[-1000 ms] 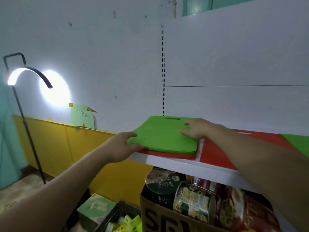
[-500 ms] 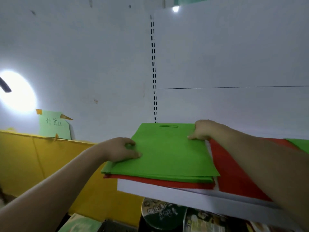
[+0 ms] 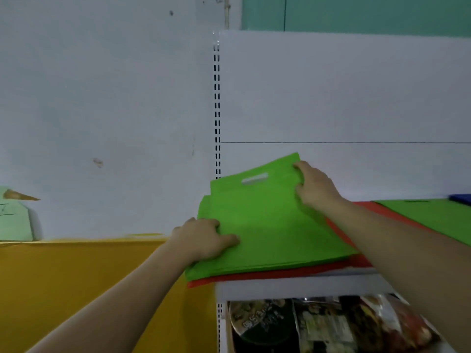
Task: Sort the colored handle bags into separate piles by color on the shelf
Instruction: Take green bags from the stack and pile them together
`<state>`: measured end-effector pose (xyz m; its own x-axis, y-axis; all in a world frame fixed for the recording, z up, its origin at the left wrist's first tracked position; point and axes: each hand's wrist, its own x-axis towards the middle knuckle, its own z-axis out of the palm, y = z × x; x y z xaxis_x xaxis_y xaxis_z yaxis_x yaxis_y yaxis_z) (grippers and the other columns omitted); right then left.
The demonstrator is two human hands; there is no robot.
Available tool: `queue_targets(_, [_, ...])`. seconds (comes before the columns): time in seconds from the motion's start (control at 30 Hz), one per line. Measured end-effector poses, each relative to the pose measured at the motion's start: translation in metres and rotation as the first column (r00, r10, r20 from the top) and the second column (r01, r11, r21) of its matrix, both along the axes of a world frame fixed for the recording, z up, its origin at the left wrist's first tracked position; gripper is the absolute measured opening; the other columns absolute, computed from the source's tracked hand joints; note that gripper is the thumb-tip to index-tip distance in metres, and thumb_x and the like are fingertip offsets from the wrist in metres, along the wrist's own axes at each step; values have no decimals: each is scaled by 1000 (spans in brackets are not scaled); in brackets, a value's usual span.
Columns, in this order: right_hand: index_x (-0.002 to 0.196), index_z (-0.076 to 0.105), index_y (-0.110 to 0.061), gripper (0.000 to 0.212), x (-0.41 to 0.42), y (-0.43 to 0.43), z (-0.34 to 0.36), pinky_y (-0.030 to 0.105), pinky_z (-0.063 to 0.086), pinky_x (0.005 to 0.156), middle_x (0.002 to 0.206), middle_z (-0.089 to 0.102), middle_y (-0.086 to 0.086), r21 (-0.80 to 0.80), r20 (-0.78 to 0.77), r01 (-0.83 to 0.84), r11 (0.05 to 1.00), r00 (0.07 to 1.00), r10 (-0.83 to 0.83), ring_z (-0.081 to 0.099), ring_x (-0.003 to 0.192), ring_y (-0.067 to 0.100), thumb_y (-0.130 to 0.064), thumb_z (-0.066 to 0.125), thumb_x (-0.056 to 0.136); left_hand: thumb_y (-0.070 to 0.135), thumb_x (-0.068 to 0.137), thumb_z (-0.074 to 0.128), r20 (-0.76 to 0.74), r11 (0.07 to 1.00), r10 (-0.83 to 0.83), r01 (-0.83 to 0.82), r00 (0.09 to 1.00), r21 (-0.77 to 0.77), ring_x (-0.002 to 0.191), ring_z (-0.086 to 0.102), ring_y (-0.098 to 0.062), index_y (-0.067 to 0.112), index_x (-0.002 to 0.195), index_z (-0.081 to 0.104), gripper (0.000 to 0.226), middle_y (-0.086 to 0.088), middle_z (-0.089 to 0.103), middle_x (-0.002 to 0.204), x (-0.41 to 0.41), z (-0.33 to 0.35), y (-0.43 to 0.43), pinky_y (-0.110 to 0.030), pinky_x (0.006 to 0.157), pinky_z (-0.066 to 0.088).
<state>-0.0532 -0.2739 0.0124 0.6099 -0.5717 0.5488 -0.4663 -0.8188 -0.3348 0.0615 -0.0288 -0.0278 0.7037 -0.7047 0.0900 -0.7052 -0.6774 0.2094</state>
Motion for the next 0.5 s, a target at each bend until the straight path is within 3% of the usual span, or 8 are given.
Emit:
queue_targets(0.17, [134, 47, -18, 48, -38, 35, 17, 25, 38, 78, 103, 56, 8, -5, 385, -15, 1000, 923, 16, 55, 93, 27, -2, 50, 90, 66, 79, 55, -119, 991, -113, 104, 986, -79, 132, 39, -26, 26, 144, 34, 79, -6, 38, 148, 5, 4, 3, -41, 109, 33])
queue_targets(0.27, [129, 51, -19, 41, -63, 51, 25, 28, 42, 79, 100, 53, 2, 43, 548, 6, 999, 836, -29, 53, 86, 21, -3, 49, 91, 49, 79, 68, -227, 950, -202, 134, 953, -282, 126, 45, -26, 25, 141, 39, 73, -9, 43, 144, 3, 10, 4, -34, 104, 37])
queue_targets(0.33, [126, 52, -20, 37, -83, 58, 29, 21, 44, 70, 92, 51, -3, 68, 630, 20, 997, 775, -59, 51, 75, 14, -4, 49, 92, 31, 80, 73, -314, 840, -306, 99, 899, -534, 119, 50, -26, 22, 134, 49, 60, -11, 48, 138, -1, 12, 3, -32, 96, 40])
queue_targets(0.4, [122, 54, -20, 34, -104, 61, 32, 9, 38, 57, 84, 46, -11, 93, 690, 39, 995, 718, -93, 47, 65, 5, -5, 50, 92, 21, 75, 77, -389, 671, -441, 9, 809, -742, 108, 55, -24, 27, 118, 61, 46, -12, 54, 129, -11, 15, 4, -33, 91, 44])
queue_targets(0.5, [116, 58, -20, 29, -139, 64, 38, 2, 34, 55, 89, 48, -9, 115, 733, 73, 991, 666, -134, 46, 67, 2, -5, 53, 91, 18, 67, 79, -374, 524, -582, -19, 722, -851, 103, 59, -24, 39, 99, 64, 41, -9, 55, 122, -34, 20, 3, -44, 95, 48])
